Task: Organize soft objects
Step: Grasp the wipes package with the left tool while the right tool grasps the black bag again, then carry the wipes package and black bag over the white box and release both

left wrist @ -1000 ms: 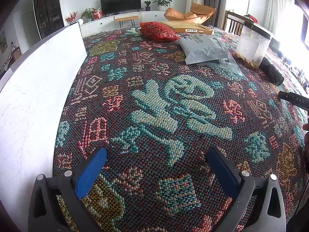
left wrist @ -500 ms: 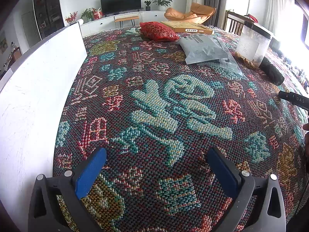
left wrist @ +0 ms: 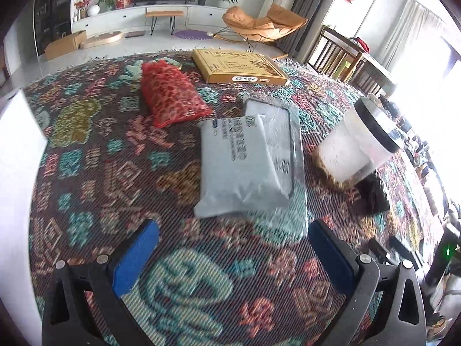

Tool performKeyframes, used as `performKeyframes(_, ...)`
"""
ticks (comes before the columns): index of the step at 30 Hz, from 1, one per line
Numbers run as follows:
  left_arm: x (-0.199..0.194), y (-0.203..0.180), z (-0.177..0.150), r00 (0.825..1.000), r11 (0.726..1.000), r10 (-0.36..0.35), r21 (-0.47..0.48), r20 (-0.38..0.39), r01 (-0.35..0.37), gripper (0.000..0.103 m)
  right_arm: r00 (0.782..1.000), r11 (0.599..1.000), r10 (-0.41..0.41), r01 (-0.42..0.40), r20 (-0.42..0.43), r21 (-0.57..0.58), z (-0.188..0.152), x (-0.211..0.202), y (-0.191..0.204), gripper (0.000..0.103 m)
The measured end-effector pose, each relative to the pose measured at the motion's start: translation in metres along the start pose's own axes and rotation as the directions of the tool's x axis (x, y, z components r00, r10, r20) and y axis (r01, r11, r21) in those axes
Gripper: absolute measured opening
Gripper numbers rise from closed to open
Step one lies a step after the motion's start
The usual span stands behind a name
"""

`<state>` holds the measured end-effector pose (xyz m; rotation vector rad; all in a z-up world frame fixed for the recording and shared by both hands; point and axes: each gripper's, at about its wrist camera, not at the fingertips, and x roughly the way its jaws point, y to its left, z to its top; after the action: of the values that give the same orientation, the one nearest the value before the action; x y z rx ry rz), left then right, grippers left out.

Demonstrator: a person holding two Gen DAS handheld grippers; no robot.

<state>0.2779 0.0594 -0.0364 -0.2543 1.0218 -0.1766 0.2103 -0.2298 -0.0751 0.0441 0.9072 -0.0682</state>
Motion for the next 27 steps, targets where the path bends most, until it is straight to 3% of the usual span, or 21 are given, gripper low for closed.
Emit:
performKeyframes(3, 0.034, -0.007, 0.026, 0.999, 1.0, -0.001, -0.025, -0.052, 0.0, 0.103, 1.0, 1.0, 0.0, 0.0, 0.0, 0.0, 0.0, 0.0, 0.0, 0.08)
performKeyframes(8, 0.065, -0.001, 0.045, 0.995, 0.993, 0.06, -0.095, -0.076, -0.067, 0.101, 1.0, 1.0, 0.0, 0.0, 0.0, 0.0, 0.0, 0.0, 0.0, 0.081)
performKeyframes(10, 0.064, 0.003, 0.043, 0.996, 0.991, 0.081, -0.101, -0.03, -0.084, 0.081, 1.0, 1.0, 0.003, -0.003, -0.002, -0.004, 0.0, 0.001, 0.001, 0.082)
performKeyframes(11, 0.062, 0.005, 0.041, 0.997, 0.993, 0.072, -0.091, -0.015, -0.073, 0.062, 1.0, 1.0, 0.003, -0.003, -0.002, -0.005, 0.0, 0.001, 0.002, 0.082)
performKeyframes(14, 0.054, 0.012, 0.036, 0.998, 0.995, 0.055, -0.083, -0.013, -0.056, 0.059, 0.999, 0.999, 0.032, -0.032, 0.006, 0.012, -0.001, -0.002, -0.001, 0.081)
performKeyframes(16, 0.045, 0.018, 0.03, 0.998, 0.995, 0.067, -0.078, -0.014, -0.068, 0.059, 0.992, 0.987, 0.116, -0.122, 0.058, 0.107, 0.003, -0.013, -0.017, 0.081)
performKeyframes(19, 0.029, 0.032, 0.02, 0.998, 0.993, 0.054, -0.105, -0.011, -0.055, 0.059, 0.981, 0.967, 0.154, -0.174, 0.116, 0.184, 0.032, -0.018, -0.037, 0.081)
performKeyframes(23, 0.011, 0.045, 0.016, 0.999, 0.99, 0.036, -0.139, -0.008, -0.037, 0.059, 0.977, 0.968, 0.212, -0.205, -0.036, 0.148, 0.089, 0.017, -0.029, 0.08)
performKeyframes(25, -0.001, 0.048, 0.015, 1.0, 0.99, 0.03, -0.136, 0.0, -0.03, 0.059, 0.986, 0.993, 0.121, -0.12, -0.117, 0.017, 0.104, 0.034, -0.006, 0.079)
performKeyframes(26, -0.008, 0.049, 0.014, 1.0, 0.991, 0.028, -0.132, 0.007, -0.027, 0.059, 0.979, 0.996, 0.058, -0.07, -0.197, -0.052, 0.104, 0.047, 0.006, 0.079)
performKeyframes(27, -0.013, 0.05, 0.014, 1.0, 0.992, 0.025, -0.126, 0.013, -0.023, 0.059, 0.968, 0.995, 0.048, -0.068, -0.245, -0.075, 0.102, 0.055, 0.011, 0.079)
